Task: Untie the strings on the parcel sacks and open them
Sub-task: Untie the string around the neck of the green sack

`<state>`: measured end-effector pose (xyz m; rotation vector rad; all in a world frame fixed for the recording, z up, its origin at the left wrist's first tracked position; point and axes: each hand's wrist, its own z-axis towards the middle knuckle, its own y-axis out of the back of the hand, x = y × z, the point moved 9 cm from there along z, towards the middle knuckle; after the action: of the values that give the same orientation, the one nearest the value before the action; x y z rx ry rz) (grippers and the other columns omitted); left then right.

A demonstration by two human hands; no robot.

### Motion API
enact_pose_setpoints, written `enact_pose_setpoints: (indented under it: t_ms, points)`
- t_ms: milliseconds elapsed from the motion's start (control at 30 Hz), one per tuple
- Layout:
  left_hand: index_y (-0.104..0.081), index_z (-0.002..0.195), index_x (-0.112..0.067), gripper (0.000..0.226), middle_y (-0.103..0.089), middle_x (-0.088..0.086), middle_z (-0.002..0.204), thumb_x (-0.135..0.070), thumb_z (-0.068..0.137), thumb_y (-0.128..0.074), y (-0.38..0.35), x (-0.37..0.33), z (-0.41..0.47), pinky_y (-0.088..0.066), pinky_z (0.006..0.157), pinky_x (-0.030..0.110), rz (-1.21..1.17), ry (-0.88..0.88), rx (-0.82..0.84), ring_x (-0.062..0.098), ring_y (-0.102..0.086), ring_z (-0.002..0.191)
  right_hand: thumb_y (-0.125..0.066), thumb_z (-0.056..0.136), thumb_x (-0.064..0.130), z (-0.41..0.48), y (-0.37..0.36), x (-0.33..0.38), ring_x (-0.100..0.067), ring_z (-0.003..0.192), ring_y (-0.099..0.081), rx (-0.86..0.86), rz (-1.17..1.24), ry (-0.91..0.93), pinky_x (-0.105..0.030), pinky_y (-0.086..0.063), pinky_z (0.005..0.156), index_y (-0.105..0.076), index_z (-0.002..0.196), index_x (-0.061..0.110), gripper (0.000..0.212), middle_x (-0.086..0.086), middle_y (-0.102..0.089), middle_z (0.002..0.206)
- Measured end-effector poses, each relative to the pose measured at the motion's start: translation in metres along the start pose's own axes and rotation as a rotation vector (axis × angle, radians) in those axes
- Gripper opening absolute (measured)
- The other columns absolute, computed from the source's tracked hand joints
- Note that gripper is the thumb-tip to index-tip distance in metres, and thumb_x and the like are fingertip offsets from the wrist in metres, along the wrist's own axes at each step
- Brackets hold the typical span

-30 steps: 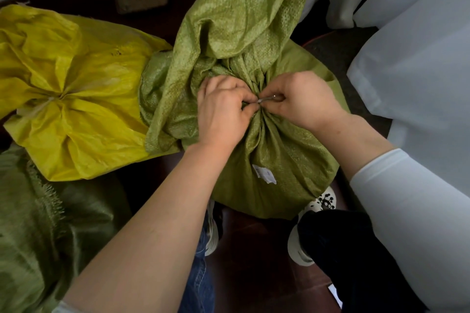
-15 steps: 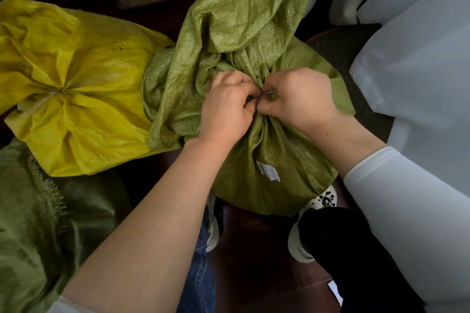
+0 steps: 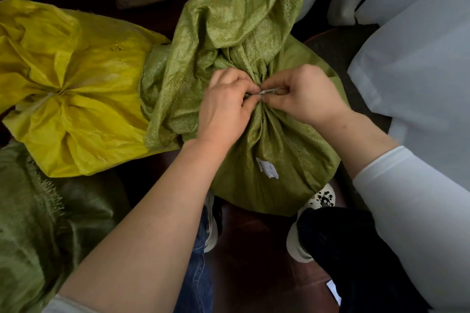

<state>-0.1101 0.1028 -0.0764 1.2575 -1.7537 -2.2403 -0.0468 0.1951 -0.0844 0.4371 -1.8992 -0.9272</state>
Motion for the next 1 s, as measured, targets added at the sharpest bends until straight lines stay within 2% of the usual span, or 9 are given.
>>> enact_pose_setpoints:
  t_ms: [133, 333, 400, 500, 600, 667, 800, 900, 1000]
  points:
    - [-0.073, 0.088, -0.008, 0.015, -0.064, 0.008, 0.093, -0.019, 0.078, -0.070, 0.000, 0.000, -0.002, -0.044, 0.081, 0.033, 0.007, 0.001, 0.008, 0.029, -0.054, 0.098, -0.056, 0.087, 0.028, -0.003, -0.002, 0.014, -0.028, 0.099, -0.062, -0.001, -0.189, 0.134, -0.042, -0.052, 0.077, -0.070, 0.105, 0.027, 0.023, -0.002, -0.071, 0.103]
    - [-0.071, 0.090, -0.007, 0.012, -0.063, 0.008, 0.096, -0.013, 0.080, -0.066, 0.001, -0.001, 0.000, -0.031, 0.084, 0.016, -0.058, 0.004, 0.028, 0.026, -0.052, 0.102, -0.061, 0.079, 0.034, -0.004, 0.011, 0.024, -0.027, 0.095, -0.061, -0.058, -0.259, 0.074, -0.035, -0.050, 0.074, -0.071, 0.096, 0.019, 0.024, -0.003, -0.070, 0.094]
    - [-0.070, 0.089, -0.007, 0.011, -0.062, 0.008, 0.098, -0.011, 0.080, -0.065, 0.001, -0.002, 0.000, -0.030, 0.084, 0.016, -0.098, -0.004, 0.032, 0.026, -0.053, 0.101, -0.069, 0.072, 0.032, -0.001, 0.014, 0.019, -0.023, 0.084, -0.062, -0.067, -0.143, 0.014, -0.034, -0.051, 0.071, -0.072, 0.087, 0.014, 0.023, -0.002, -0.070, 0.083]
    - [-0.070, 0.087, -0.005, 0.011, -0.061, 0.007, 0.095, -0.011, 0.079, -0.066, 0.004, -0.002, 0.002, -0.039, 0.086, 0.026, -0.203, 0.000, -0.004, 0.026, -0.057, 0.097, -0.076, 0.066, 0.017, 0.005, 0.011, -0.001, 0.000, 0.052, -0.051, -0.061, 0.250, -0.107, -0.020, -0.044, 0.054, -0.068, 0.065, 0.012, 0.010, 0.015, -0.058, 0.049]
    - [-0.070, 0.085, -0.003, 0.012, -0.056, -0.001, 0.091, -0.012, 0.078, -0.067, 0.004, -0.003, 0.001, -0.047, 0.087, 0.037, -0.294, 0.016, -0.021, 0.024, -0.058, 0.093, -0.070, 0.068, -0.002, 0.000, -0.001, -0.024, 0.000, 0.032, -0.033, -0.060, 0.735, -0.309, -0.016, -0.028, 0.035, -0.055, 0.052, 0.011, 0.026, 0.010, -0.043, 0.033]
    - [-0.070, 0.085, -0.003, 0.012, -0.054, -0.003, 0.091, -0.012, 0.077, -0.068, 0.001, -0.002, -0.001, -0.047, 0.088, 0.038, -0.311, 0.030, 0.003, 0.020, -0.057, 0.092, -0.066, 0.072, -0.003, -0.006, -0.022, -0.033, -0.003, 0.028, -0.021, 0.038, 0.980, -0.465, -0.013, -0.013, 0.033, -0.050, 0.051, 0.012, 0.031, 0.009, -0.034, 0.033]
    - [-0.070, 0.085, -0.005, 0.012, -0.061, 0.005, 0.092, -0.014, 0.077, -0.068, -0.001, 0.011, 0.000, -0.048, 0.087, 0.041, -0.264, 0.070, 0.026, 0.024, -0.059, 0.093, -0.064, 0.079, 0.001, -0.007, -0.024, -0.028, -0.004, 0.031, -0.026, 0.101, 0.866, -0.407, -0.014, -0.019, 0.032, -0.065, 0.069, 0.009, 0.013, 0.009, -0.041, 0.037]
    - [-0.071, 0.089, -0.010, 0.014, -0.059, -0.002, 0.094, -0.017, 0.077, -0.071, -0.001, 0.013, 0.002, -0.045, 0.092, 0.037, -0.247, 0.095, 0.042, 0.021, -0.057, 0.097, -0.045, 0.083, -0.003, -0.004, -0.017, -0.025, -0.010, 0.036, -0.031, 0.076, 0.843, -0.373, -0.018, -0.024, 0.037, -0.067, 0.082, 0.007, 0.024, 0.002, -0.038, 0.044]
    - [-0.069, 0.099, -0.018, 0.022, -0.055, -0.009, 0.098, -0.020, 0.077, -0.072, -0.002, 0.009, 0.001, -0.038, 0.091, 0.024, -0.207, 0.088, 0.051, 0.019, -0.053, 0.104, -0.038, 0.079, -0.007, -0.004, -0.021, -0.031, -0.015, 0.038, -0.031, 0.065, 0.969, -0.463, -0.025, -0.022, 0.042, -0.060, 0.087, 0.006, 0.026, -0.004, -0.034, 0.051]
